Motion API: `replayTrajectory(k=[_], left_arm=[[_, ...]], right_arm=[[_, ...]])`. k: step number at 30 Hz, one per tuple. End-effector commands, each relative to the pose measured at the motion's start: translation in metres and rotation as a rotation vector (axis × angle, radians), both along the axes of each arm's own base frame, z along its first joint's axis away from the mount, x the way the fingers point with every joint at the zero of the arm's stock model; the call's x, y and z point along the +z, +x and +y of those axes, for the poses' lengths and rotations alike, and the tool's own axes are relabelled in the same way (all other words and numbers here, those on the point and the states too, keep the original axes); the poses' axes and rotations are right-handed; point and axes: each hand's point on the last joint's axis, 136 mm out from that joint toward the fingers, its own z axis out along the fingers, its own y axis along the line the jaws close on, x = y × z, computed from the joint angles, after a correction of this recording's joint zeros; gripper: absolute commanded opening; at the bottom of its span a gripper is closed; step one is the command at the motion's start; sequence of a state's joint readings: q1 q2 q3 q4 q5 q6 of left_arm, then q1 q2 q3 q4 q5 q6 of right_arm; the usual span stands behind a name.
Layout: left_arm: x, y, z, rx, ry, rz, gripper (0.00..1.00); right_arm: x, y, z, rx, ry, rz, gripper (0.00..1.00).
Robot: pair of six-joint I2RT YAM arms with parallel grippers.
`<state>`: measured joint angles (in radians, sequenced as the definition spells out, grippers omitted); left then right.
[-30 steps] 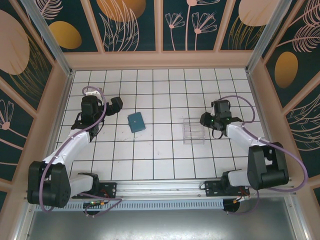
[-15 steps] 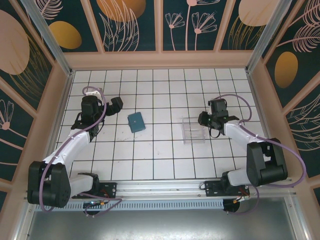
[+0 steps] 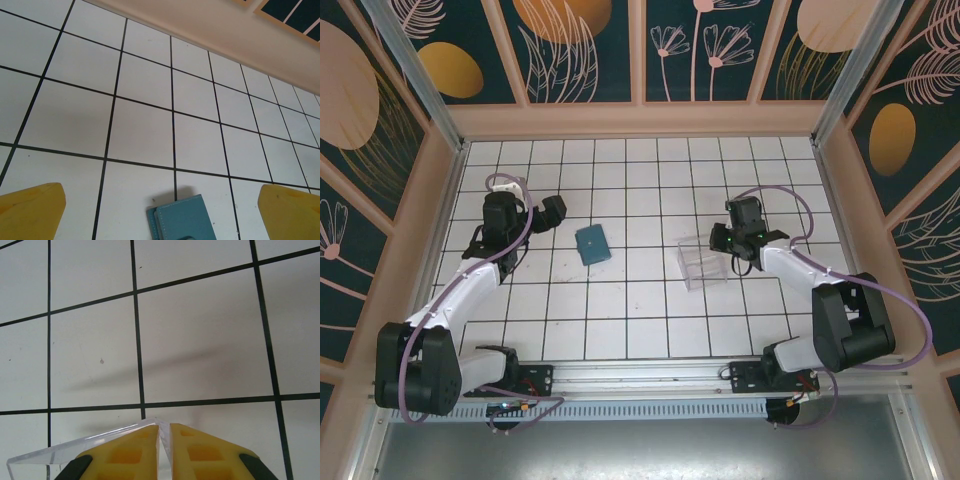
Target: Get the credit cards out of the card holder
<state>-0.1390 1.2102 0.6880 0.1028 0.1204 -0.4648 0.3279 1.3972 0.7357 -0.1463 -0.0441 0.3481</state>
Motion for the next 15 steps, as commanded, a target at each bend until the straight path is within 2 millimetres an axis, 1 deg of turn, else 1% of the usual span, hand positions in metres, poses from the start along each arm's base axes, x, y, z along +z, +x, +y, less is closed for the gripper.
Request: replayTrajectory(k=[1,6,9,11,13,15], left_arm=[[0.009,-0.004,-0.005,-0.026,-0.003,-0.018,0.98],[0.012,-0.007,-0.008,-0.038,-0.027,-0.014,0.98],[0.014,-0.011,-0.017,-0.055,-0.064,-0.002,0.98],[0.012,-0.014,-0.028,-0.075,-0.098,0.020,0.96],[0.008,-0.020,-0.045,-0.104,-0.137,0.050,0.96],[0.004,-0.026,-0.068,-0.148,-0.163,0.082,0.95]], right_arm=[[0.011,0.010,0.005,-0.025,-0.002,-0.032,0.13],[0.016,0.014,0.016,-0.037,0.021,-0.043,0.10],[0.018,0.017,0.024,-0.038,0.038,-0.047,0.09],[0.021,0.021,0.029,-0.039,0.050,-0.049,0.10],[0.025,0.024,0.031,-0.045,0.064,-0.048,0.18],[0.029,0.026,0.030,-0.053,0.067,-0.049,0.25]])
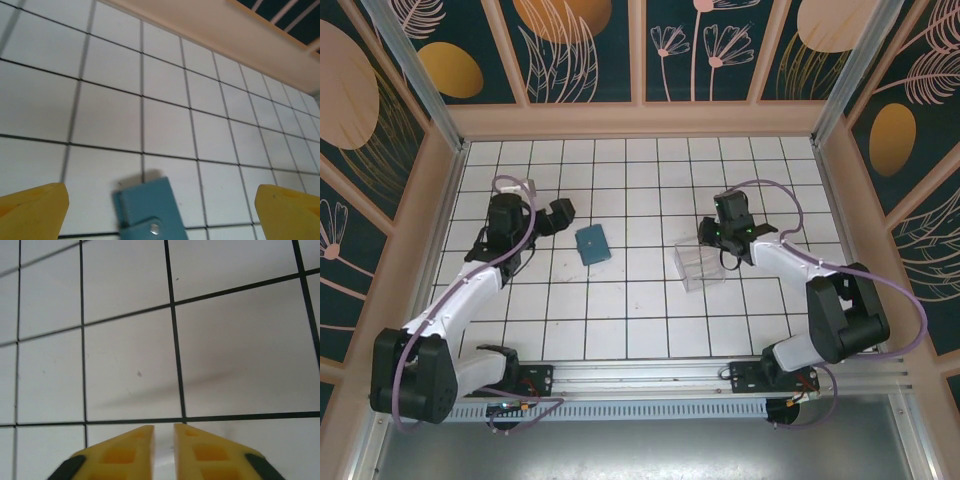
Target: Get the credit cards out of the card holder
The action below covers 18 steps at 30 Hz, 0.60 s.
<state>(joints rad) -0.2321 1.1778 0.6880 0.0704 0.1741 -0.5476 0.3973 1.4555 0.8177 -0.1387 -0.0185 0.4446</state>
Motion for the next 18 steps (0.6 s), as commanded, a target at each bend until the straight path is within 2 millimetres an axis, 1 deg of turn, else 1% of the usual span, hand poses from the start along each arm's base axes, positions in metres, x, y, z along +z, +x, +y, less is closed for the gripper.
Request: replayTrajectory(k=[1,2,4,5,7,9,10,12,14,16,18], left_arm=[[-0.004,-0.013,-0.042,-0.080,-0.082,0.070,0.94],[-0.006,-0.017,-0.056,-0.108,-0.095,0.086,0.94],[-0.009,-0.028,-0.093,-0.187,-0.138,0.118,0.93],[-0.010,-0.033,-0.108,-0.220,-0.164,0.131,0.94],[-0.011,-0.046,-0.143,-0.295,-0.228,0.161,0.94],[-0.013,-0.059,-0.173,-0.362,-0.269,0.186,0.94],[-0.015,-0.065,-0.188,-0.391,-0.276,0.203,0.94],[-0.018,-0.076,-0.214,-0.445,-0.286,0.227,0.94],[-0.022,-0.085,-0.237,-0.494,-0.305,0.253,0.94],[-0.028,-0.089,-0.254,-0.520,-0.332,0.286,0.94],[-0.034,-0.092,-0.268,-0.542,-0.365,0.312,0.94]], right_arm=[[0.019,0.012,-0.001,-0.041,0.018,-0.033,0.28],[0.019,0.011,-0.005,-0.050,0.020,-0.025,0.30],[0.017,0.007,-0.013,-0.064,0.042,0.001,0.37],[0.017,0.005,-0.017,-0.067,0.060,0.011,0.42],[0.013,-0.004,-0.025,-0.069,0.106,0.038,0.58],[0.010,-0.015,-0.030,-0.067,0.146,0.056,0.68],[0.006,-0.021,-0.033,-0.066,0.165,0.071,0.71],[0.000,-0.032,-0.037,-0.064,0.192,0.099,0.74],[-0.008,-0.045,-0.037,-0.052,0.214,0.132,0.75],[-0.016,-0.054,-0.036,-0.043,0.229,0.158,0.76],[-0.022,-0.063,-0.029,-0.020,0.271,0.177,0.76]])
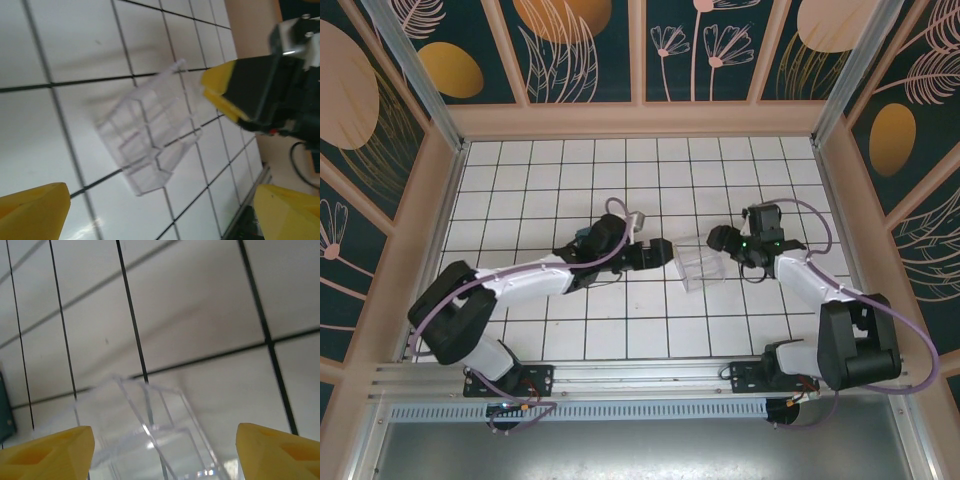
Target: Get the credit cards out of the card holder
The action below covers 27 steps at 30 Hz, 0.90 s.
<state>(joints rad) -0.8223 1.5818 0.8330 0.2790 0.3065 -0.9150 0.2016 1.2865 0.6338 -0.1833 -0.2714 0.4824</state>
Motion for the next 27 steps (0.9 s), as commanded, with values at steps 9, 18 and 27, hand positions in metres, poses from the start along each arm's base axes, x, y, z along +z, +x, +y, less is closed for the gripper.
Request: replayTrajectory(k=[9,18,27], left_arm=[[-0.020,0.009,-0.035,-0.010,-0.058,0.090,0.80],[-0.027,0.032,-0.016,0.034,0.019,0.063,0.79],[-0.033,0.062,0.002,0.033,0.052,0.051,0.79]], right_arm=[[-0.009,-0.030,0.048,0.112,0.185,0.065,0.69],[-0.004,-0.019,0.084,0.157,0.225,0.061,0.65],[0.001,0.014,0.114,0.187,0.231,0.035,0.62]])
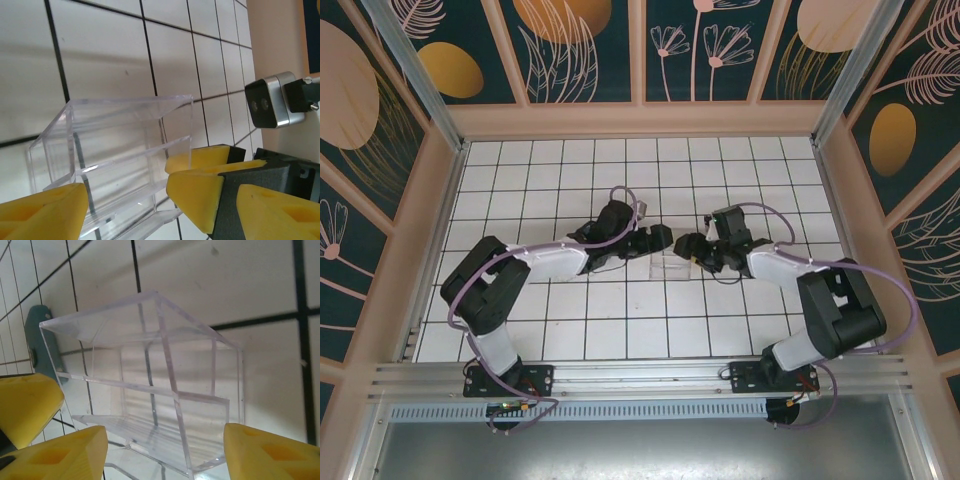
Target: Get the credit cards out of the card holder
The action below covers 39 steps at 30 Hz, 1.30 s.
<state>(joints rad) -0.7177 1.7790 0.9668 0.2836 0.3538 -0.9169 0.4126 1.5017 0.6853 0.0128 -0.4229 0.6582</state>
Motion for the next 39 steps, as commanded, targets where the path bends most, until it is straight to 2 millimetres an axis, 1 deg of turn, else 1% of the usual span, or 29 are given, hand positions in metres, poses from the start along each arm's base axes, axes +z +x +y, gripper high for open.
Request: replayTrajectory(k=[1,6,11,14,18,20,22,24,25,26,28,30,31,32,33,34,35,37,39], left_arm=[[-0.006,0.009,0.002,-0.033,0.038,-0.010,0.79],[-0.008,0.027,0.010,-0.026,0.064,-0.020,0.79],[-0.001,0.040,0.012,-0.025,0.076,-0.042,0.79],[0.010,0.049,0.017,-0.014,0.103,-0.073,0.79],[0.033,0.060,0.028,0.014,0.159,-0.138,0.80],[0.041,0.063,0.039,0.036,0.192,-0.155,0.80],[0.045,0.066,0.054,0.069,0.246,-0.156,0.81],[0.045,0.069,0.075,0.124,0.330,-0.161,0.81],[0.039,0.070,0.088,0.149,0.388,-0.154,0.81],[0.048,0.068,0.101,0.178,0.427,-0.175,0.81],[0.041,0.066,0.129,0.230,0.545,-0.170,0.81],[0.029,0.066,0.155,0.265,0.642,-0.140,0.82],[0.019,0.066,0.168,0.278,0.684,-0.104,0.81],[0.009,0.067,0.181,0.291,0.710,-0.065,0.80],[0.004,0.069,0.189,0.301,0.726,-0.041,0.80],[-0.011,0.070,0.198,0.305,0.759,-0.002,0.82],[-0.017,0.074,0.205,0.318,0.780,0.017,0.86],[-0.026,0.081,0.214,0.342,0.830,0.043,0.90],[-0.035,0.087,0.217,0.347,0.875,0.070,0.94]], right_arm=[[0.016,0.023,0.018,0.009,0.033,-0.059,0.62],[0.011,0.040,0.021,0.000,-0.004,-0.065,0.61],[0.010,0.053,0.021,0.003,-0.047,-0.075,0.61],[0.016,0.057,0.016,-0.009,-0.077,-0.091,0.61],[0.037,0.063,0.012,-0.018,-0.124,-0.141,0.61],[0.050,0.063,0.015,0.000,-0.147,-0.172,0.61],[0.059,0.062,0.022,0.034,-0.170,-0.193,0.61],[0.064,0.062,0.032,0.073,-0.183,-0.205,0.61],[0.067,0.061,0.038,0.094,-0.188,-0.210,0.61],[0.069,0.062,0.044,0.110,-0.192,-0.215,0.61],[0.071,0.062,0.053,0.134,-0.193,-0.219,0.61],[0.072,0.065,0.055,0.139,-0.198,-0.221,0.61],[0.072,0.067,0.056,0.141,-0.200,-0.222,0.61],[0.072,0.062,0.063,0.163,-0.198,-0.226,0.61],[0.072,0.063,0.064,0.166,-0.201,-0.227,0.60],[0.073,0.062,0.065,0.168,-0.202,-0.228,0.60],[0.073,0.062,0.064,0.168,-0.206,-0.229,0.60],[0.073,0.060,0.061,0.166,-0.213,-0.231,0.60],[0.075,0.058,0.058,0.161,-0.218,-0.236,0.61]])
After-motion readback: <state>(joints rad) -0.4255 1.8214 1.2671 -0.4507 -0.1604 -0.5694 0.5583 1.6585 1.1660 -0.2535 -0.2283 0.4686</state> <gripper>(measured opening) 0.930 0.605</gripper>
